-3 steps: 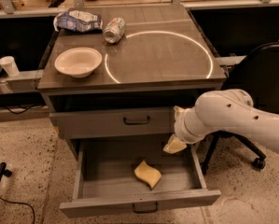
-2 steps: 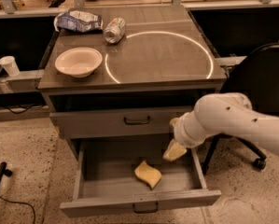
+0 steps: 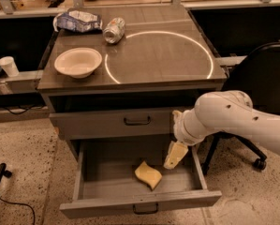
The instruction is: Pick sponge from middle drawer and place on counter
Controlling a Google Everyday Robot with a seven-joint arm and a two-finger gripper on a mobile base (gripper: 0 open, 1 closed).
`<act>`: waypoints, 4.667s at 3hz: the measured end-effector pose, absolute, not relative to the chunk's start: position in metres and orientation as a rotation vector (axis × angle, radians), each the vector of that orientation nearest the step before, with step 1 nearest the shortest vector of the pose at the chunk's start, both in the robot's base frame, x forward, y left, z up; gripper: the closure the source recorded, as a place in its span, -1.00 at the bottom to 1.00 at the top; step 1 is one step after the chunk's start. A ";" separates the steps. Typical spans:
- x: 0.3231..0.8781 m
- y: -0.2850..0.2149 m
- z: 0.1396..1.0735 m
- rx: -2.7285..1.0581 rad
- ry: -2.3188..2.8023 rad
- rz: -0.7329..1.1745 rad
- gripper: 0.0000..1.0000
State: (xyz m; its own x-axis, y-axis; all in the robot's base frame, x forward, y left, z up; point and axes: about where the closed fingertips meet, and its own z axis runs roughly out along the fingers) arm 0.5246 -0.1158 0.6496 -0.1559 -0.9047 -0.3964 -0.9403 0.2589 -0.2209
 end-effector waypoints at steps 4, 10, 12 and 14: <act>0.536 -0.096 0.559 -1.670 2.053 0.247 -1.00; 0.520 -0.055 0.405 -1.759 1.935 0.425 -0.52; 0.543 -0.062 0.388 -1.699 1.964 0.398 -0.42; 0.542 -0.054 0.357 -1.704 2.017 0.467 0.08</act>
Offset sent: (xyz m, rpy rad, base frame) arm 0.0156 0.0129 -0.0790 0.0877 0.0891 -0.0108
